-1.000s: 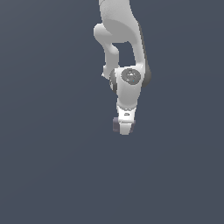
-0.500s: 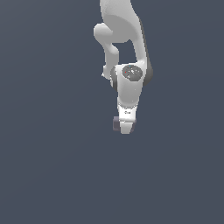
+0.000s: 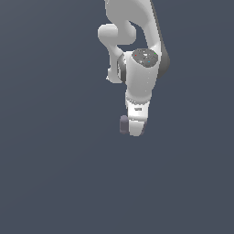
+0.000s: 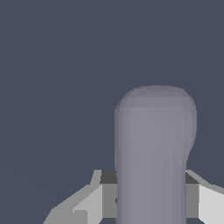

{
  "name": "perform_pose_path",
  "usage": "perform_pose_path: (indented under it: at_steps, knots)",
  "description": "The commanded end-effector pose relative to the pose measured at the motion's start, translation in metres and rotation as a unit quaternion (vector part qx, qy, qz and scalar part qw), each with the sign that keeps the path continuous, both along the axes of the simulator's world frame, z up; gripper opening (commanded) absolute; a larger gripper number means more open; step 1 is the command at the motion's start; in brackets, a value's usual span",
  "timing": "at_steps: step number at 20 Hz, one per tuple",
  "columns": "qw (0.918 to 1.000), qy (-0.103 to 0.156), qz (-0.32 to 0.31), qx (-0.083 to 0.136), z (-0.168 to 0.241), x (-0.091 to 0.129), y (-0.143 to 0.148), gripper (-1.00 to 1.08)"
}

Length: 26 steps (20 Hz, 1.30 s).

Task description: Pick up the object and move it to a goal position.

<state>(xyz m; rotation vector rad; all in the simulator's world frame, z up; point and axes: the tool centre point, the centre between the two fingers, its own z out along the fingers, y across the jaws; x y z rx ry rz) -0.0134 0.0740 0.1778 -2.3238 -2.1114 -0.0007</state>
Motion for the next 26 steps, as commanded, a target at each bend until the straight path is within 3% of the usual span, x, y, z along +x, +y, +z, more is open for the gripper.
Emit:
perform_pose_path:
  at_steps: [1, 14, 26]
  knots:
    - [1.0, 0.0, 0.0, 0.001, 0.024, 0.006, 0.003, -1.0]
    - [1.0, 0.0, 0.0, 0.001, 0.147, 0.041, 0.015, -1.0]
    - [1.0, 0.0, -0.001, 0.0, 0.226, 0.065, 0.023, -1.0]
